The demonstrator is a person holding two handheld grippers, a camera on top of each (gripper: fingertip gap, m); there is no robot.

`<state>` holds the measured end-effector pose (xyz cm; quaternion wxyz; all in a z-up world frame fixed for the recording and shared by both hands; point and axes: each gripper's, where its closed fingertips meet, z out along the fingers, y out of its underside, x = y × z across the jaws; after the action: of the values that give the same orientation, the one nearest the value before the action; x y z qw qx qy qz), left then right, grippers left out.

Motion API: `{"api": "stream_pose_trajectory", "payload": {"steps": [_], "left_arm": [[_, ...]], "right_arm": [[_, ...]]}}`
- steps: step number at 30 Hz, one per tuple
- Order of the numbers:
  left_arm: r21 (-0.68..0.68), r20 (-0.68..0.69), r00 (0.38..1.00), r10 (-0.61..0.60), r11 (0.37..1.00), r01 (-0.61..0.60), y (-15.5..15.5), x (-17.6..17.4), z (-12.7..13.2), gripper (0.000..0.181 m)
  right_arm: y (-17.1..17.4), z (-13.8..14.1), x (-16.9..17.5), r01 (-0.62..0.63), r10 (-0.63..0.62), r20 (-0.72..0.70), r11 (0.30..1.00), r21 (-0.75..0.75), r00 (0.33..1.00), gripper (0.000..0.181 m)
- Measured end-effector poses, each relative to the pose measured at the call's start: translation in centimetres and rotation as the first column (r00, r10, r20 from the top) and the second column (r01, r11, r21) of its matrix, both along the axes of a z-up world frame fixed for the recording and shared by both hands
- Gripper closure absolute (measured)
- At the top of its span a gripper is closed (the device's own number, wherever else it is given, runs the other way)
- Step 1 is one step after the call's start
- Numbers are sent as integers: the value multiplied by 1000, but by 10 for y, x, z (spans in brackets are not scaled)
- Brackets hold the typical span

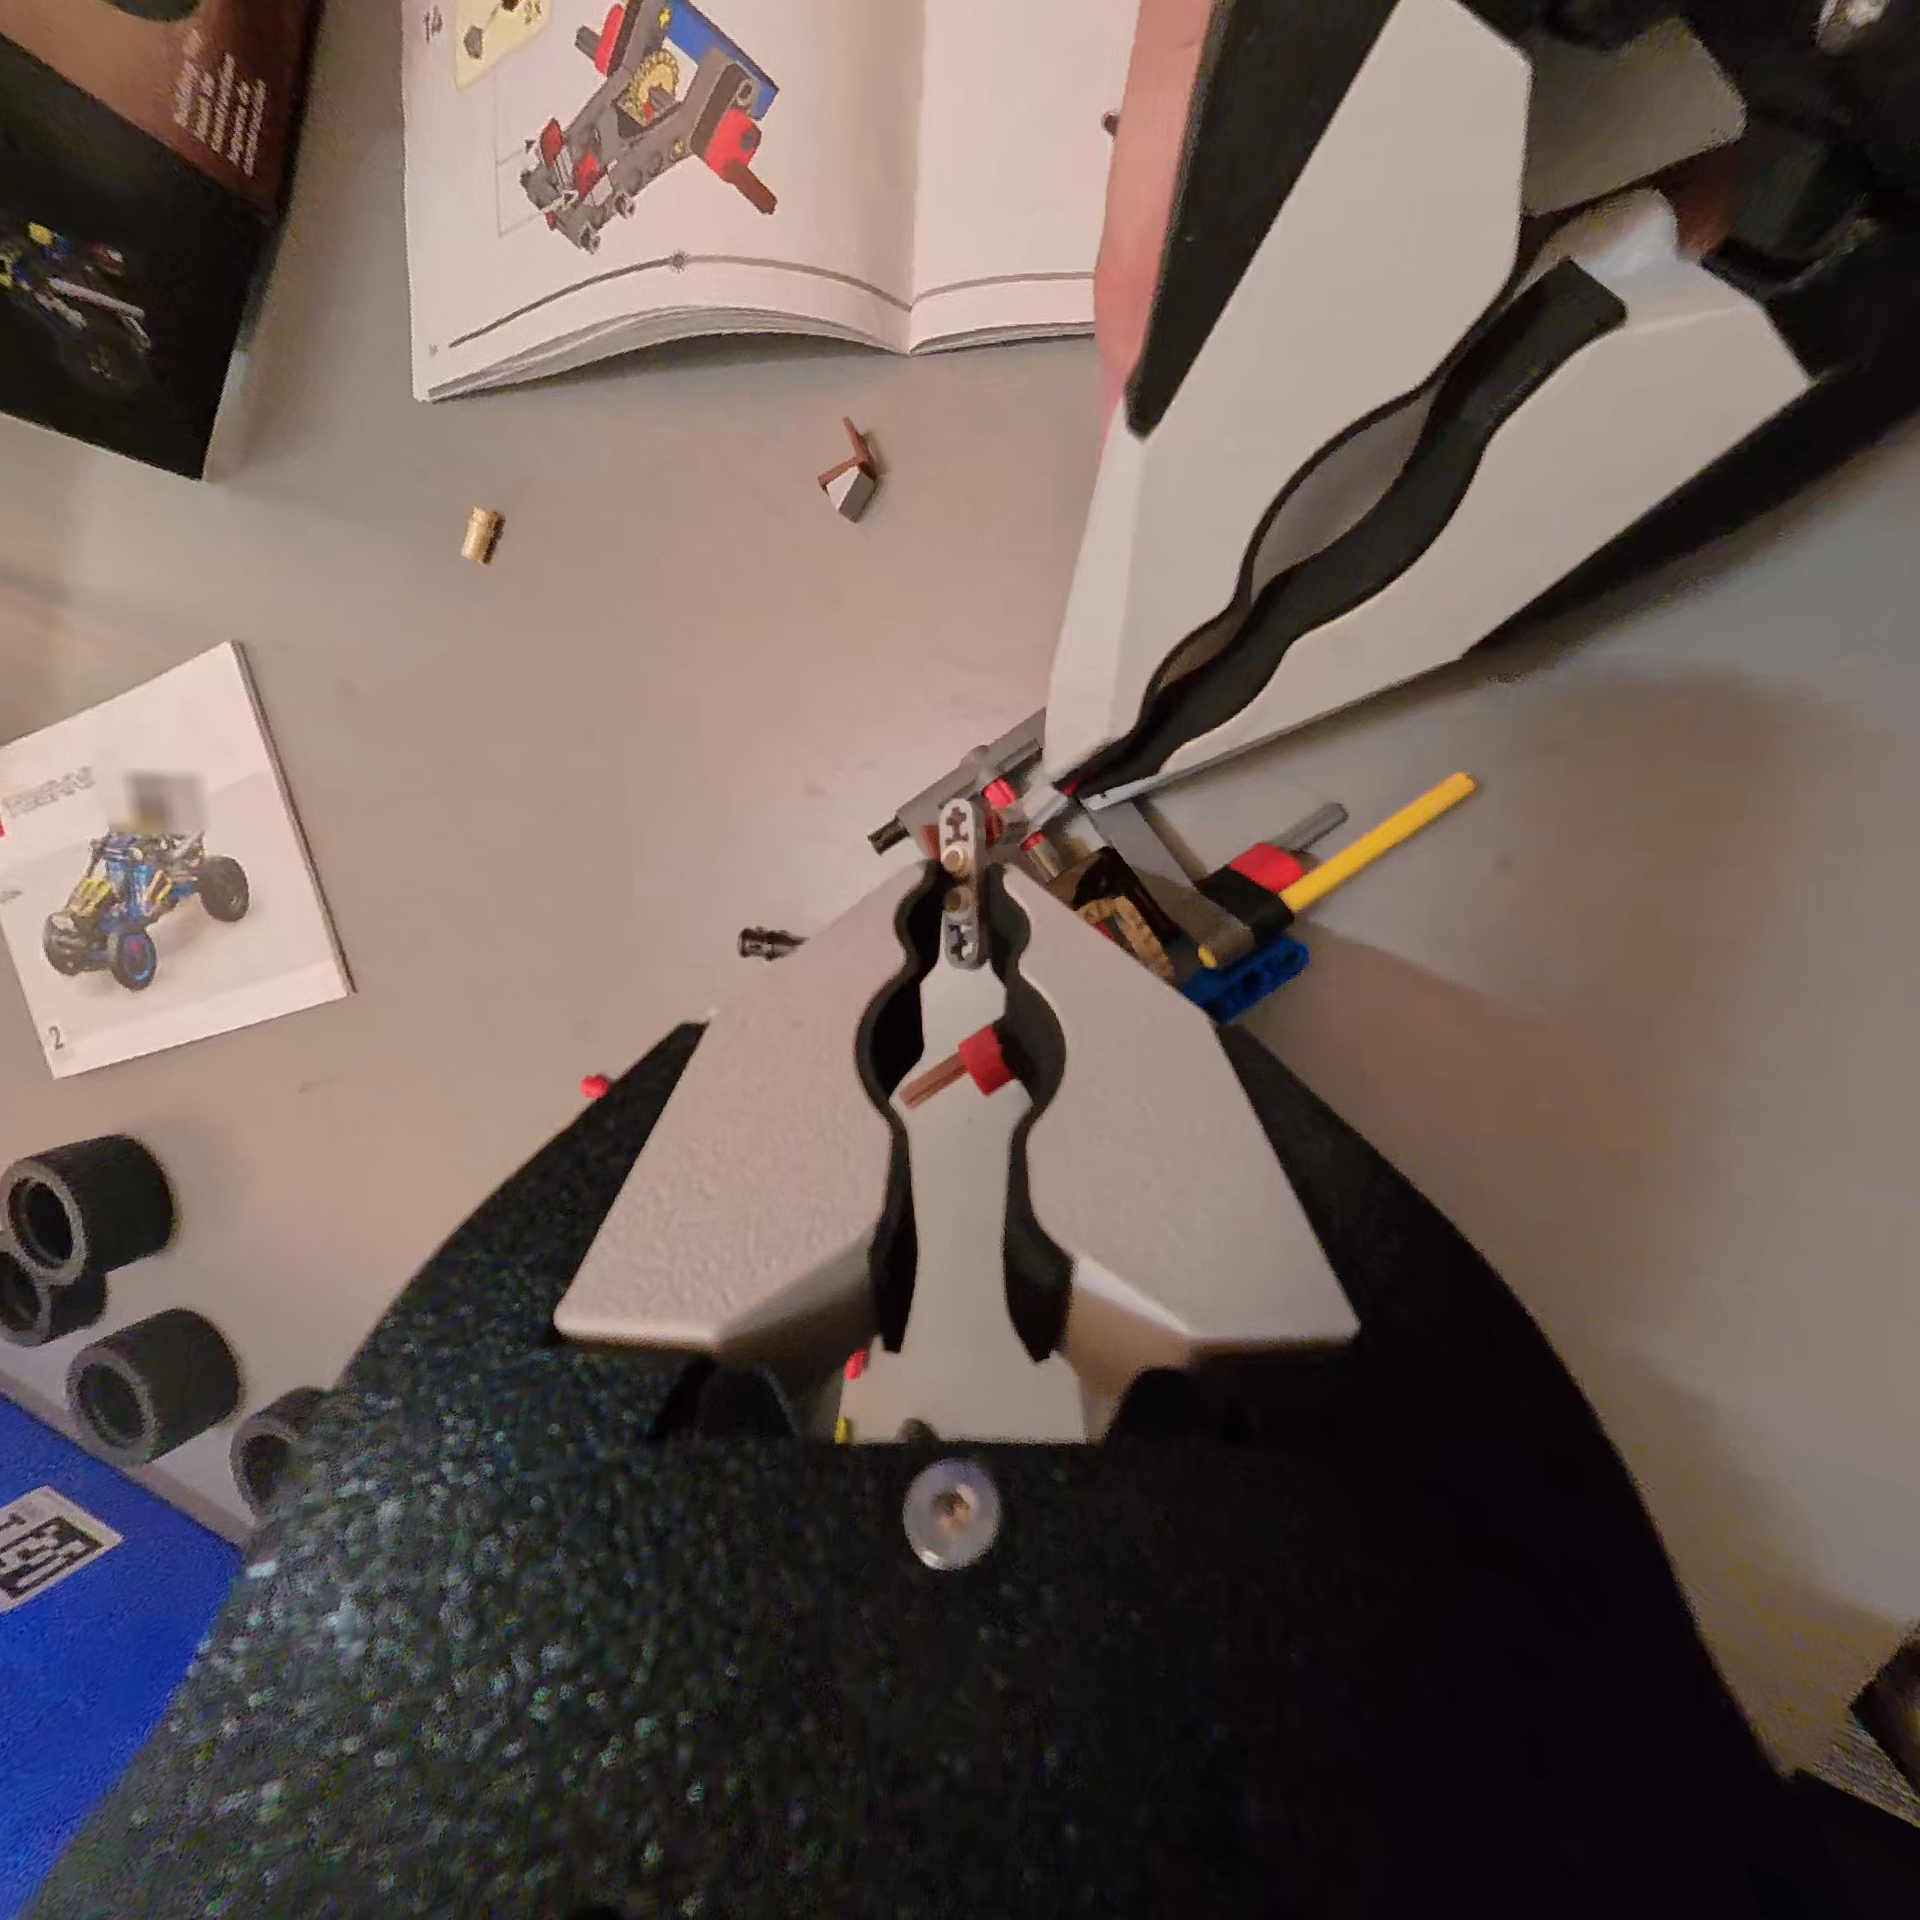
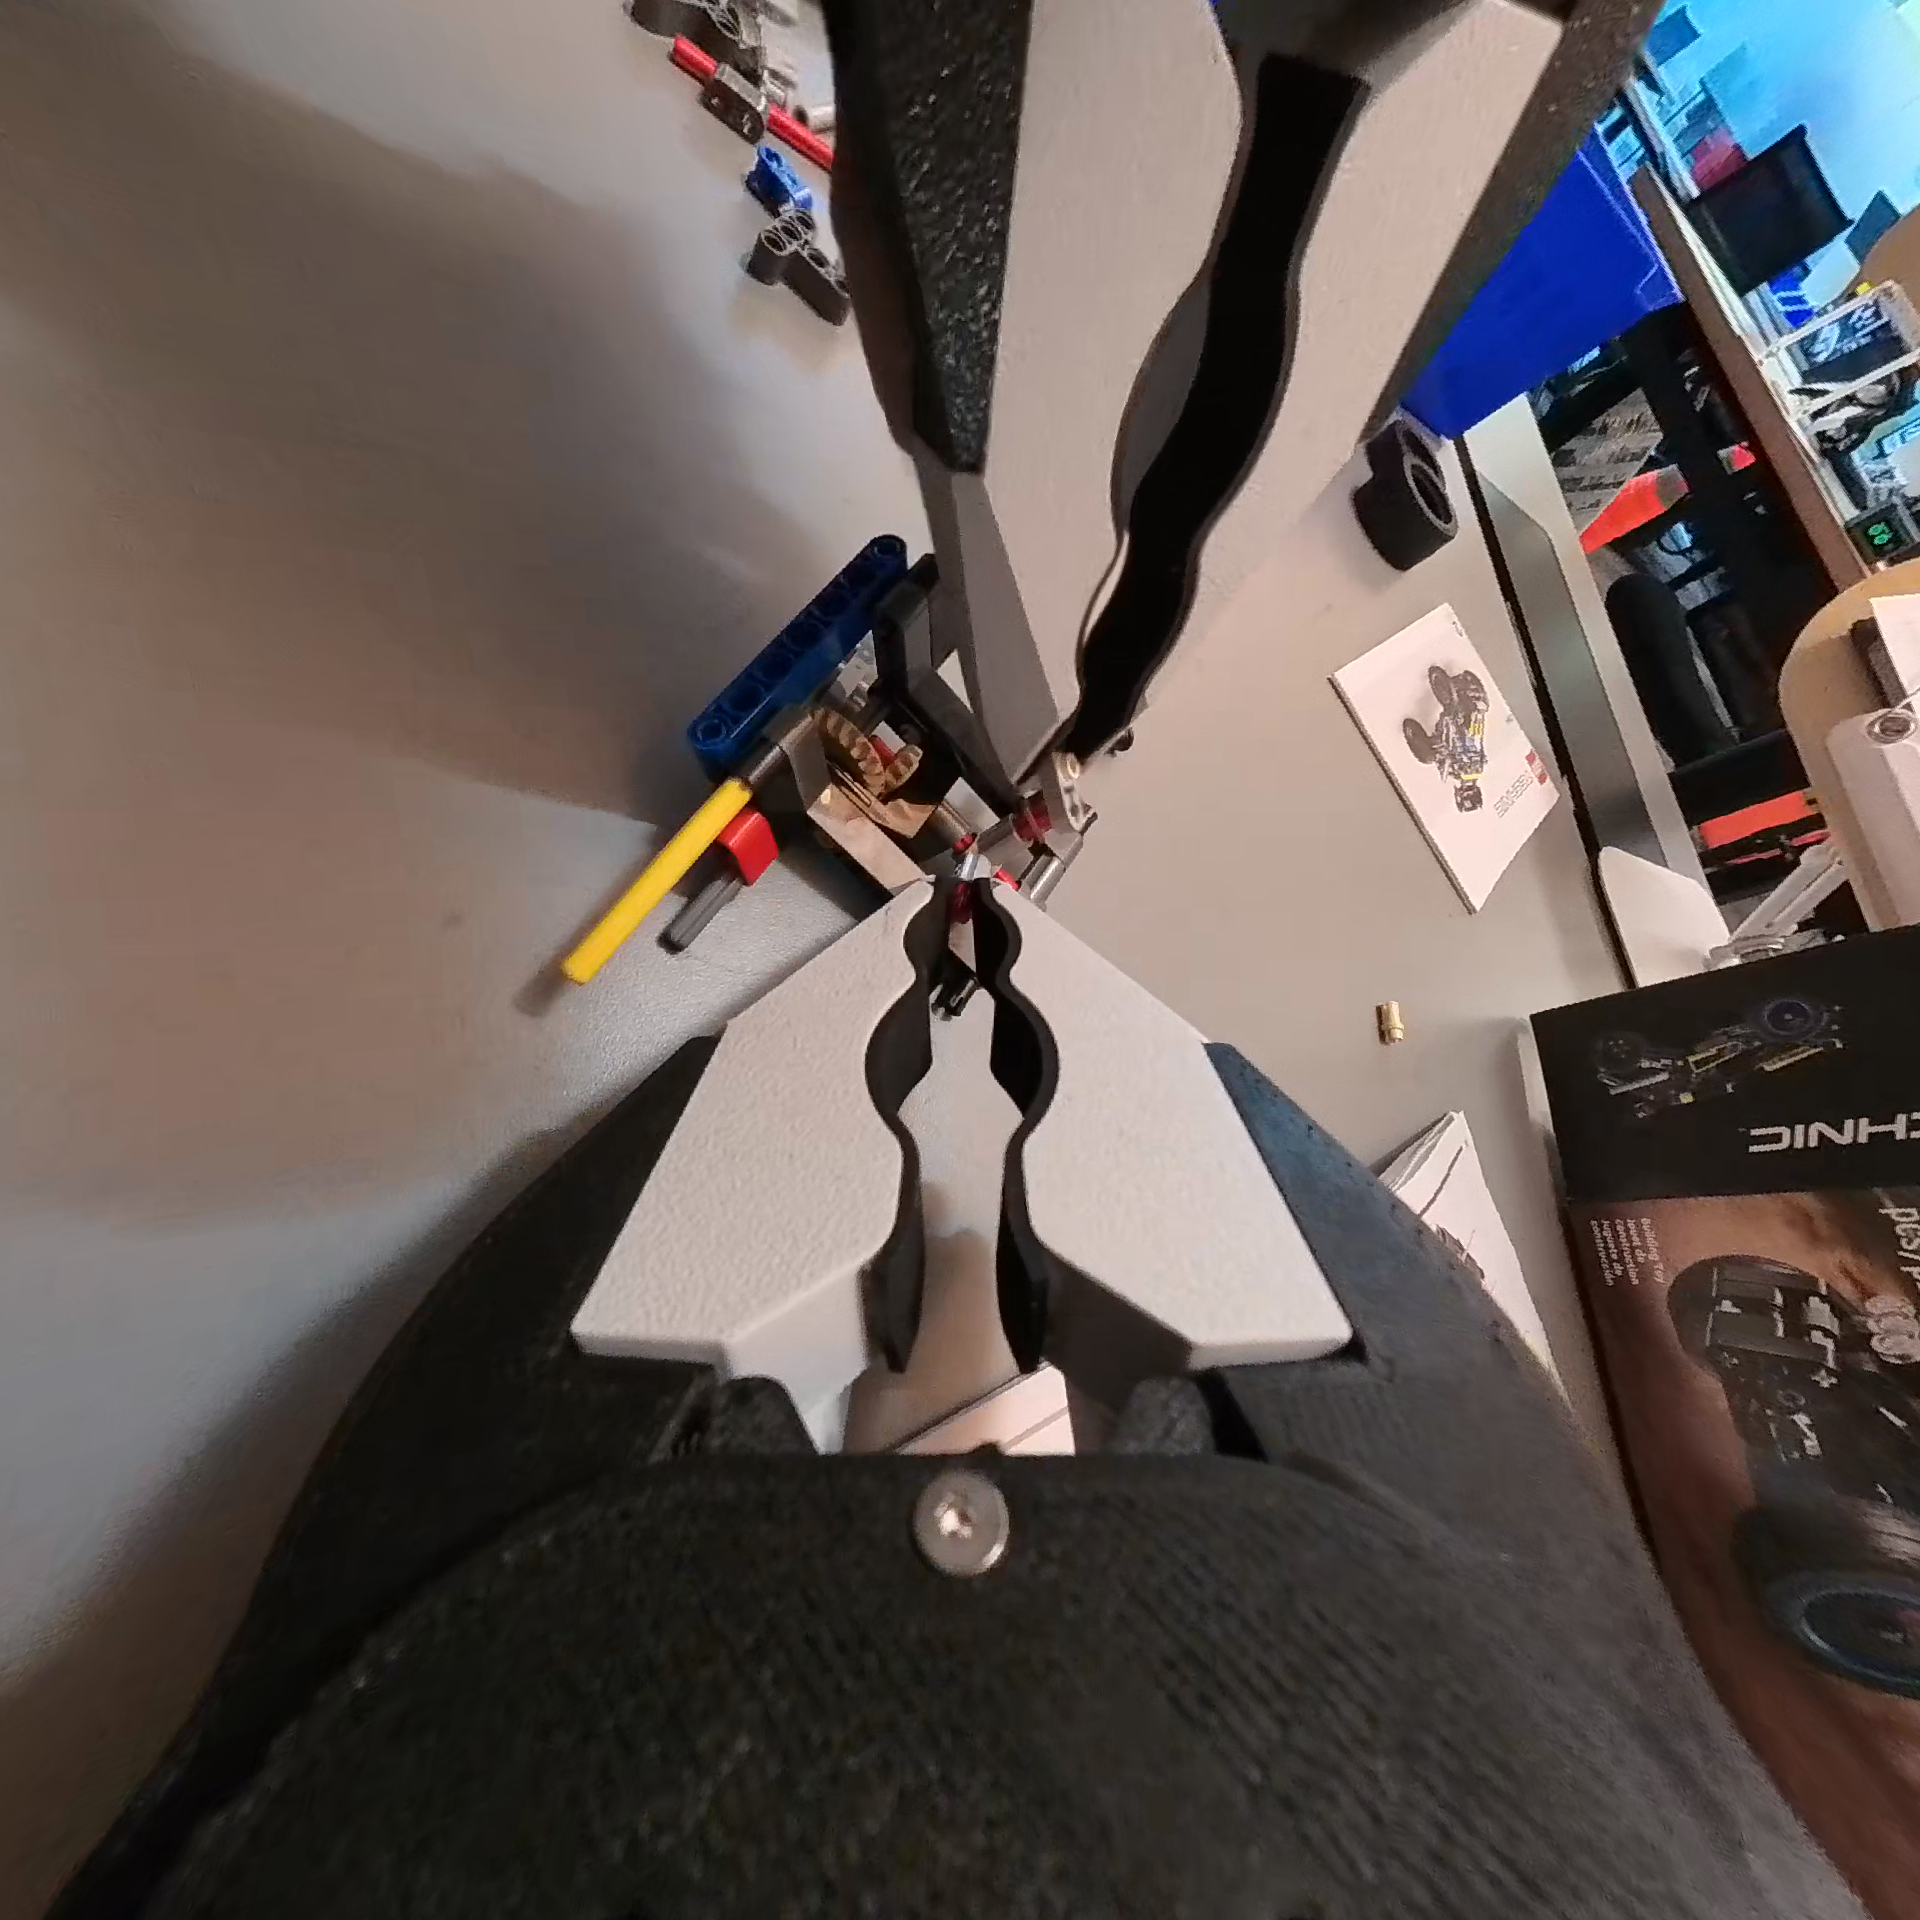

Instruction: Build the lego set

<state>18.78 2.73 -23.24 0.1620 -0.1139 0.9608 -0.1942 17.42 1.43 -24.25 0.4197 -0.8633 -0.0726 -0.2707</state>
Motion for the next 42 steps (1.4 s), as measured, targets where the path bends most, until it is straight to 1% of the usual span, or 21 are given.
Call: {"api": "stream_pose_trajectory", "payload": {"steps": [1, 4, 6, 10, 14, 17, 20, 25, 35, 39, 42], "left_arm": [[1, -13, 1000, 16, 1000, -16, 0, -1, 0, 176], [17, -58, 996, 70, 997, -69, 2, -4, 0, 176], [58, -36, 997, 63, 996, -61, 3, -3, -1, 175], [119, -1, 995, 99, 988, -98, 2, -1, -2, 175], [173, 15, 995, 101, 980, -102, 5, -3, -2, 175], [195, -35, 992, 124, 974, -115, 8, -4, -7, 175], [212, -66, 993, 101, 974, -85, 10, -4, -6, 176], [259, -69, 994, 81, 964, -61, 11, -4, -6, 176], [297, -113, 990, 88, 954, -51, 10, -2, -6, 176], [348, -108, 992, 60, 937, -19, 10, -1, -5, 176], [395, -120, 993, 21, 918, 29, 9, -1, -4, 176]], "right_arm": [[0, 0, 0, 1, -1, 0, 1000, 0, 1000, 179], [0, 0, 0, 2, -2, 3, 1000, 0, 1000, 179], [0, 0, 1, 4, -4, 6, 1000, -1, 1000, 179], [0, 0, 2, 12, -12, 17, 1000, -2, 1000, 179], [0, 0, 1, 11, -11, 19, 1000, -2, 1000, 179], [1, 0, 1, 10, -10, 37, 1000, -4, 999, 179], [1, 0, 1, 11, -11, 55, 1000, -6, 998, 179], [1, 1, 1, 12, -11, 83, 1000, -8, 996, 179], [1, 1, 2, 12, -10, 104, 1000, -10, 995, 180], [1, 1, 2, 11, -10, 107, 1000, -10, 994, 180], [1, 1, 2, 11, -10, 111, 1000, -11, 994, 180]]}}
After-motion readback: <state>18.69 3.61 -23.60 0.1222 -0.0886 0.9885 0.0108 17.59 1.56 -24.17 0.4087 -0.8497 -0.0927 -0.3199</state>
